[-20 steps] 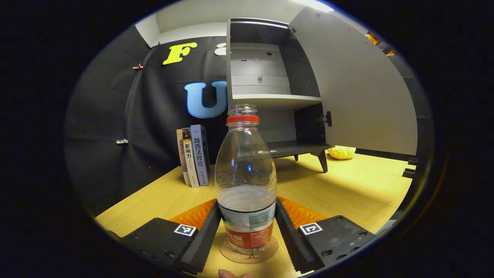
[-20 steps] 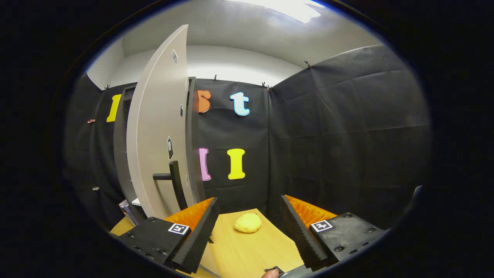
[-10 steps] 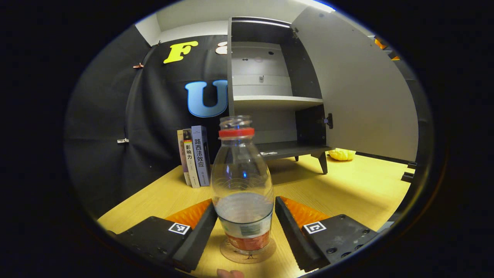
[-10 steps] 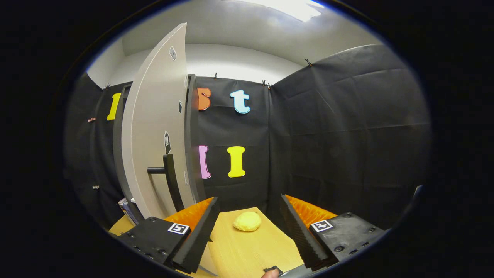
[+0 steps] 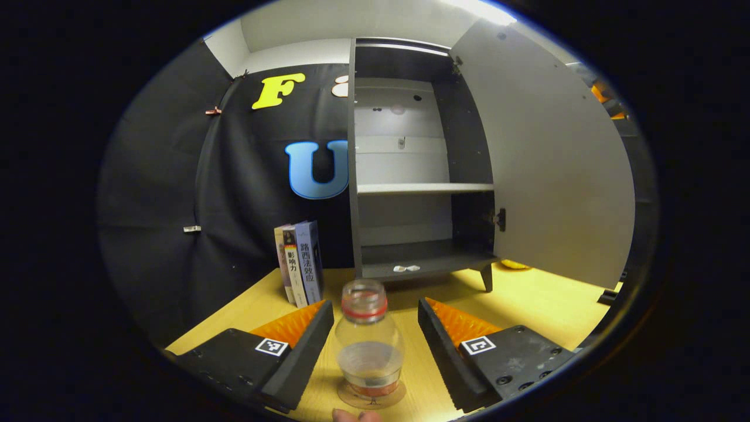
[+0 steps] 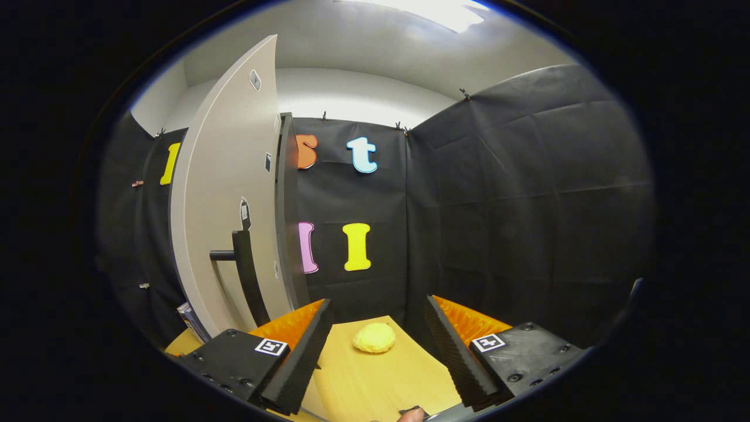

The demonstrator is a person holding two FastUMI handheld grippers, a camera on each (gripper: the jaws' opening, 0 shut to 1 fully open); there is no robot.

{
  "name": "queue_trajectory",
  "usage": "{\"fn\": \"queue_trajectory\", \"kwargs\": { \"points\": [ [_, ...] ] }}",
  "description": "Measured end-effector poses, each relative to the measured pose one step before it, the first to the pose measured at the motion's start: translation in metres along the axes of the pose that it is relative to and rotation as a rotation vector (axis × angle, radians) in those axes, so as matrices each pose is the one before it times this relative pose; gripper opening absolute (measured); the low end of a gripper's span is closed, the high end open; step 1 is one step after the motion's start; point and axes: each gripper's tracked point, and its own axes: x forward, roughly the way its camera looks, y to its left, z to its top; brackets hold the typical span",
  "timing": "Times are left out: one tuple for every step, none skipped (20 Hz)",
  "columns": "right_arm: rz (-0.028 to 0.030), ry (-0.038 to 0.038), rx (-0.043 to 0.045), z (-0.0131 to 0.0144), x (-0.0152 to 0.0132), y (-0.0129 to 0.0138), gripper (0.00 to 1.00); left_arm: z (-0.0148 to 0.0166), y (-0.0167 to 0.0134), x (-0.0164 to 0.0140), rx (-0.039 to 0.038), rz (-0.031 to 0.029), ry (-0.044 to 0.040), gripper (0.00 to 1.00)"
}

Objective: Open the cabinet door with the right hand, grasp the bottle in the cabinet with the left hand and place it on the coaster, then close the cabinet door with the right hand.

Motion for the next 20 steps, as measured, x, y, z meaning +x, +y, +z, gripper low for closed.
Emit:
{"fn": "queue_trajectory", "kwargs": {
  "points": [
    [0.00452,-0.00021,0.01144,-0.00016,-0.00127,0.0022,0.98,0.01537,-0.00139,0.00052,-0.00021,-0.00154,-0.00788,0.92],
    [0.00221,-0.00186,0.00318,-0.00009,0.0001,0.00085,0.98,0.01639,0.00025,0.00002,0.00128,0.00524,-0.01494,0.92],
    [-0.0022,-0.00252,-0.00255,0.00013,0.00058,-0.00157,0.98,0.01816,0.00009,0.00018,-0.00122,0.00405,-0.01657,0.92],
    [-0.00555,-0.00134,-0.00427,0.00083,0.00139,-0.00169,0.98,0.01623,-0.00067,0.00139,-0.00405,0.00331,-0.01025,0.92],
    [-0.01128,-0.00055,-0.00624,-0.00005,-0.00035,-0.00345,0.98,0.01547,-0.00163,0.00171,-0.0115,-0.0044,0.00189,0.92],
    [-0.00766,-0.00193,-0.00272,0.00078,0.0003,-0.00221,0.98,0.01401,-0.00268,0.00054,-0.02048,-0.00497,0.00655,0.92],
    [-0.00124,-0.00015,-0.00525,0.00003,0.00051,0.00031,0.98,0.01601,-0.00318,0.00057,-0.0253,-0.00611,0.00377,0.92],
    [0.00916,-0.00165,-0.00639,0.0009,0.00095,0.00162,0.98,0.01791,-0.00201,-0.00094,-0.01842,0.00098,-0.00335,0.92],
    [0.00998,-0.00258,-0.00383,0.00086,0.00022,-0.00015,0.98,0.01834,-0.00009,-0.00035,-0.0064,0.01162,-0.0088,0.92],
    [0.01446,-0.00227,0.00054,0.00095,0.00161,0.0022,0.98,0.01716,0.00042,0.00006,0.00652,0.01458,-0.00915,0.92],
    [0.01271,-0.00088,0.00531,-0.00017,0.00092,0.00281,0.98,0.01454,0.00083,0.0008,0.01454,0.01562,0.00062,0.92],
    [0.01369,0.00092,0.00572,-0.00029,0.0014,0.00332,0.98,0.00845,0.00113,0.00003,0.01117,0.0176,0.01039,0.92],
    [0.01227,-0.00004,0.00255,0.00006,0.00015,0.00318,0.98,0.00785,0.00165,-0.00148,0.00276,0.01867,0.01658,0.92],
    [0.01146,0.00163,-0.00054,-0.00022,0.00089,0.00273,0.98,0.0058,0.00278,-0.00388,-0.00836,0.02476,0.02045,0.91],
    [0.01262,0.00392,-0.00236,-0.00069,-0.00049,0.0016,0.98,0.00581,0.00202,-0.00441,-0.01321,0.01945,0.01483,0.91],
    [0.01643,0.00812,-0.00259,-0.00138,-0.00039,0.00341,0.98,0.00703,-0.00118,-0.00537,-0.01162,0.0118,0.00269,0.92],
    [0.01902,0.00327,-0.00279,-0.00027,-0.00119,0.00245,0.98,0.00728,-0.00049,-0.00589,-0.00509,0.00664,-0.00591,0.92],
    [0.01443,-0.00606,-0.00482,0.0021,-0.00003,0.0021,0.98,0.00652,-0.00089,-0.00568,0.0061,0.00521,-0.01364,0.92],
    [0.00964,-0.01057,-0.00341,0.00184,0.00209,0.00053,0.98,0.00531,0.00039,-0.00376,0.01599,0.0051,-0.00988,0.92],
    [0.0094,-0.00817,0.00023,0.00213,0.00183,0.00061,0.98,0.0024,0.00119,-0.00337,0.01635,0.0049,-0.00387,0.92]
  ]
}}
